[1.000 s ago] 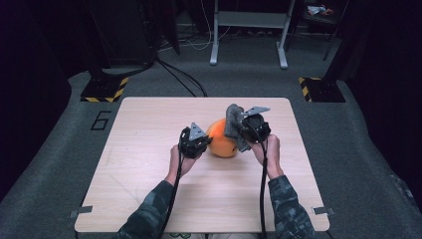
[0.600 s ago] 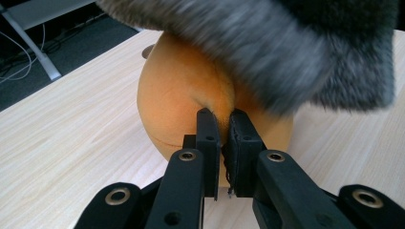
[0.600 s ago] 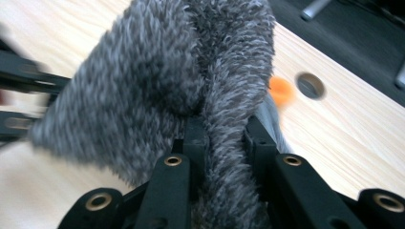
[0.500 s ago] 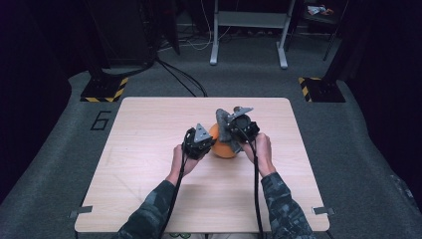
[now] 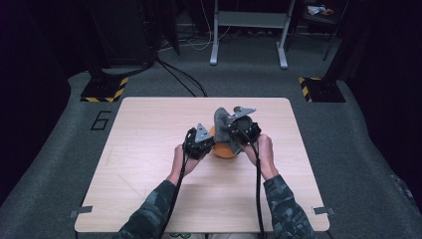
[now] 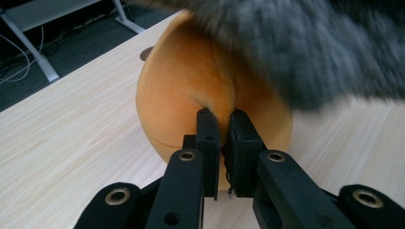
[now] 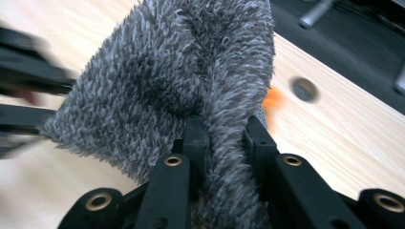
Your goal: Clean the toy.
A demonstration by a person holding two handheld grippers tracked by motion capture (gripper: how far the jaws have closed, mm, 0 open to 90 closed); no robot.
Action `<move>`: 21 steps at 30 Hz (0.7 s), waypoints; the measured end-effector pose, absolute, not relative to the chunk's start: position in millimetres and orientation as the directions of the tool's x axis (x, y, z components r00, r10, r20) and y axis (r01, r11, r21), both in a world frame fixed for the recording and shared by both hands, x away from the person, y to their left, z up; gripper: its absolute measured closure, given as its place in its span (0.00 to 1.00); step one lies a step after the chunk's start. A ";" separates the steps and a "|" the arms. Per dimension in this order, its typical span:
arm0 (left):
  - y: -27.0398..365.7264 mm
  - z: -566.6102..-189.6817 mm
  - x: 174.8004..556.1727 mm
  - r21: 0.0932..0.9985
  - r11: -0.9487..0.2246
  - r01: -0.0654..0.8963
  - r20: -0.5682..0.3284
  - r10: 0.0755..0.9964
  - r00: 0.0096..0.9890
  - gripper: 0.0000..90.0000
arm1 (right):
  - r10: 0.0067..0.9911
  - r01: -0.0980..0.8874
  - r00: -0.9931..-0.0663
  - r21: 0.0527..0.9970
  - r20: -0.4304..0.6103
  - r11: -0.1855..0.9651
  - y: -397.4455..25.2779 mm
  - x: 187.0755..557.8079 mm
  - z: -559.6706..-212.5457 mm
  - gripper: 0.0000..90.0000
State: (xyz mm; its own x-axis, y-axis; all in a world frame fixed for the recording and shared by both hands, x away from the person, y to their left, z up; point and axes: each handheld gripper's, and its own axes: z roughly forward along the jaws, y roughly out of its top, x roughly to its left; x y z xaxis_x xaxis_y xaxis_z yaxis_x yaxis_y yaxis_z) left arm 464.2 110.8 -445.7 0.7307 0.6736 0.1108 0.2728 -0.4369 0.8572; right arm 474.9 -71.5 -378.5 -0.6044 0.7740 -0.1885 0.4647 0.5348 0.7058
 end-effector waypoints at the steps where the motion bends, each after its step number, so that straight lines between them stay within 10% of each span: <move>1: 110.8 -445.7 464.2 0.857 -0.437 0.273 0.111 0.674 0.731 0.94 | 0.774 0.465 -0.604 0.706 -0.189 0.535 -71.5 474.9 -378.5 0.83; 21: 115.4 -447.5 465.1 0.852 -0.441 0.283 0.105 0.672 0.733 0.94 | 0.843 0.561 -0.495 0.664 -0.210 0.494 -85.2 505.1 -392.2 0.83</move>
State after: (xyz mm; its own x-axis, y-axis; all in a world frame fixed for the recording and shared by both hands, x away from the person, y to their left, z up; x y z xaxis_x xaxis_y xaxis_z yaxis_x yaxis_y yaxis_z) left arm 465.1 115.4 -447.5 0.7330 0.6721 0.1047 0.2826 -0.4409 0.8519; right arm 505.1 -85.2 -392.2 -0.4949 0.8433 -0.2097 0.5606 0.4943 0.6644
